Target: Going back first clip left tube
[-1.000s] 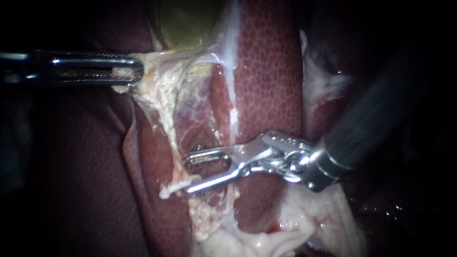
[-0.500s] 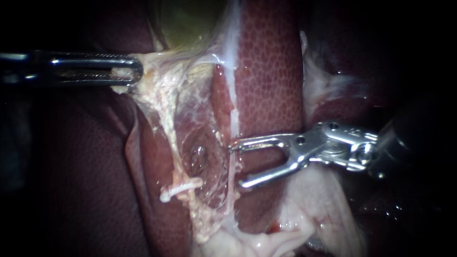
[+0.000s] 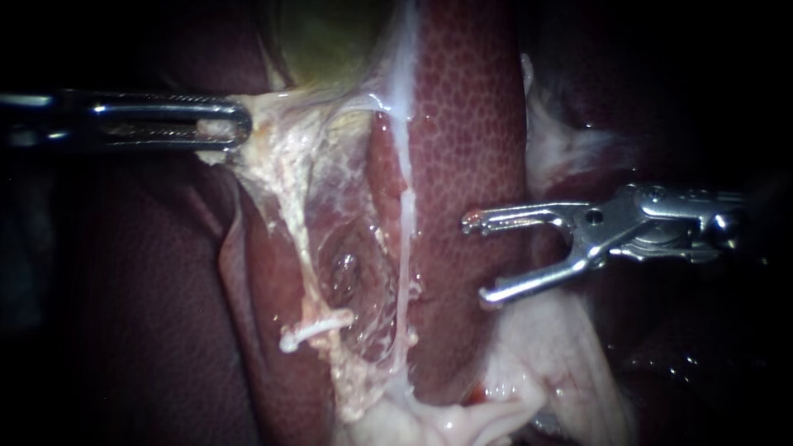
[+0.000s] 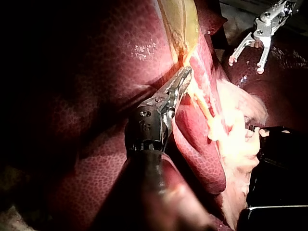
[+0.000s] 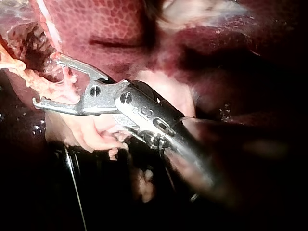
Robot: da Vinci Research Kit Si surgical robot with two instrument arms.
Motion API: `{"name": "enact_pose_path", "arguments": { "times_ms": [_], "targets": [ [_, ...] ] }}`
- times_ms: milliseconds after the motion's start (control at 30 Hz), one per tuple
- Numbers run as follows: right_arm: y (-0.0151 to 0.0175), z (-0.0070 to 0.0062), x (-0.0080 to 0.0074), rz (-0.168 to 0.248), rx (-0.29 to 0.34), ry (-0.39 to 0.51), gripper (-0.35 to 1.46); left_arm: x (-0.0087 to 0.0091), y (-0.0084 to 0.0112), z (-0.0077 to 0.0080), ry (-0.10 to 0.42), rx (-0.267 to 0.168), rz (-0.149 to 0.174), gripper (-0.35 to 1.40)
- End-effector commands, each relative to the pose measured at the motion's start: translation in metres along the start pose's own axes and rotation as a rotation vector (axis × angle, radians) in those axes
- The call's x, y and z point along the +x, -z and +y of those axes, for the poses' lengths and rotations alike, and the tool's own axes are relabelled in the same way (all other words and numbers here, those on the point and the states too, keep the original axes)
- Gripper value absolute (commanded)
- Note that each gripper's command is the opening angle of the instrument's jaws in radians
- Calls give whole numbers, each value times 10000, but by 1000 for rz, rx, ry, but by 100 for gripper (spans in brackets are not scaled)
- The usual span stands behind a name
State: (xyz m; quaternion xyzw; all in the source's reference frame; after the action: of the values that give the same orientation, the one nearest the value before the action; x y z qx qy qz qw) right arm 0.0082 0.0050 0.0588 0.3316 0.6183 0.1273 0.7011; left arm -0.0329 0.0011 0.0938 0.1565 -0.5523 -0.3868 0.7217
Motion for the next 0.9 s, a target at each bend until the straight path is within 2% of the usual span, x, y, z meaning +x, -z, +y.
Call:
{"name": "enact_pose_path", "arguments": {
  "times_ms": [33,333,667,900],
  "targets": [
    [0,0,-1,0,1,0,60,1,-1,0,0,-2,0,-35],
    [0,-1,-1,-1,1,1,60,13,-15,-3,-8,-10,6,-35],
    [1,-2,-1,-2,0,1,60,50,-61,6,-27,-13,50,-35],
    [2,-3,-1,-2,-2,0,60,66,-86,1,-34,0,73,-35]
  ]
}}
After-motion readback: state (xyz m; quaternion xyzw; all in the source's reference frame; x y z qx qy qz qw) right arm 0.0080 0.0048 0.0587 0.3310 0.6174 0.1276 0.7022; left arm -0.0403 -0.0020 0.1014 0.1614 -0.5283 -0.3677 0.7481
